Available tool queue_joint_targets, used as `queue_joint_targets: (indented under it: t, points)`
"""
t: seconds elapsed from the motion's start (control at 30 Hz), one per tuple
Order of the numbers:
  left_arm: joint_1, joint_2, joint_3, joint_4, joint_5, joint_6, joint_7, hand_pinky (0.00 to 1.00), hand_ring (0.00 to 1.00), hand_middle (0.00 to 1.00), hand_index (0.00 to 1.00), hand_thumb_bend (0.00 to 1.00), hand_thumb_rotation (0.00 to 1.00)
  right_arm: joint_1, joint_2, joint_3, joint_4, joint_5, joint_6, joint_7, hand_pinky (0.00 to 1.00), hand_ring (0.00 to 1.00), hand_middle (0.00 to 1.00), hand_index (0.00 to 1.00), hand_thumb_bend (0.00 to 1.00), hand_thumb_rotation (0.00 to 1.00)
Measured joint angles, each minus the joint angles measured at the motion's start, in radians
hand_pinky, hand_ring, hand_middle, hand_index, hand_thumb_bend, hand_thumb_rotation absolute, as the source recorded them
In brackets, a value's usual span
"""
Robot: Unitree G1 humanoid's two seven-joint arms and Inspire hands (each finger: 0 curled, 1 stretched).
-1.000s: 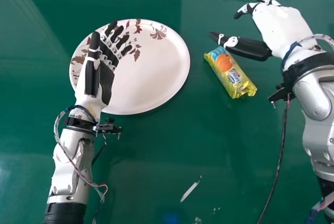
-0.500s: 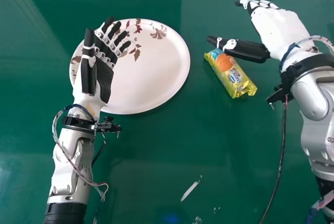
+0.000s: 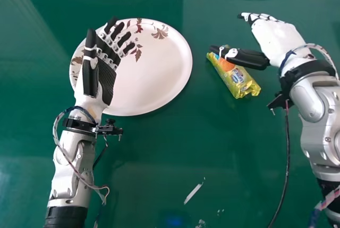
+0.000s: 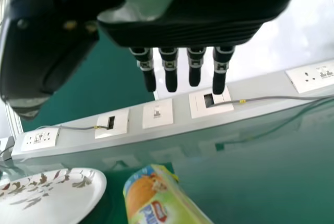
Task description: Pick up biscuit and place it in the plate
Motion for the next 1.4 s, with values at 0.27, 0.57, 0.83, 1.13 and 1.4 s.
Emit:
queue_joint_targets:
  t: [0.27, 0.57, 0.83, 1.13, 1.4]
  points:
    - [0.0, -0.001, 0.0, 0.0, 0.002, 0.0, 0.0, 0.91, 0.95, 1.0, 1.0, 1.0, 0.72, 0.0, 0.001, 0.02, 0.031, 0.017, 0.008, -0.005, 0.91, 1.0, 1.0, 1.0, 1.0, 0.73]
    - [0.0, -0.001, 0.0, 0.0, 0.001, 0.0, 0.003, 0.91, 0.94, 1.0, 1.0, 1.0, 0.71, -0.015, 0.001, 0.058, 0.079, 0.018, 0.014, -0.005, 0.92, 1.0, 1.0, 1.0, 1.0, 0.73]
    - [0.0, -0.001, 0.001, 0.001, 0.0, 0.0, 0.001, 0.92, 0.94, 1.0, 1.0, 1.0, 0.7, -0.022, 0.001, 0.085, 0.128, 0.022, 0.005, -0.019, 0.91, 1.0, 1.0, 0.99, 1.0, 0.73]
    - [0.0, 0.0, 0.001, 0.001, 0.002, 0.005, 0.004, 0.91, 0.92, 0.98, 1.0, 1.0, 0.66, -0.05, -0.001, 0.127, 0.143, -0.005, 0.012, -0.007, 0.9, 1.0, 1.0, 0.98, 1.0, 0.73]
    - [0.001, 0.0, 0.002, 0.001, 0.001, 0.006, 0.003, 0.91, 0.89, 0.95, 0.95, 1.0, 0.61, -0.094, -0.021, 0.172, 0.19, -0.063, 0.03, 0.038, 0.94, 1.0, 1.0, 0.99, 1.0, 0.73]
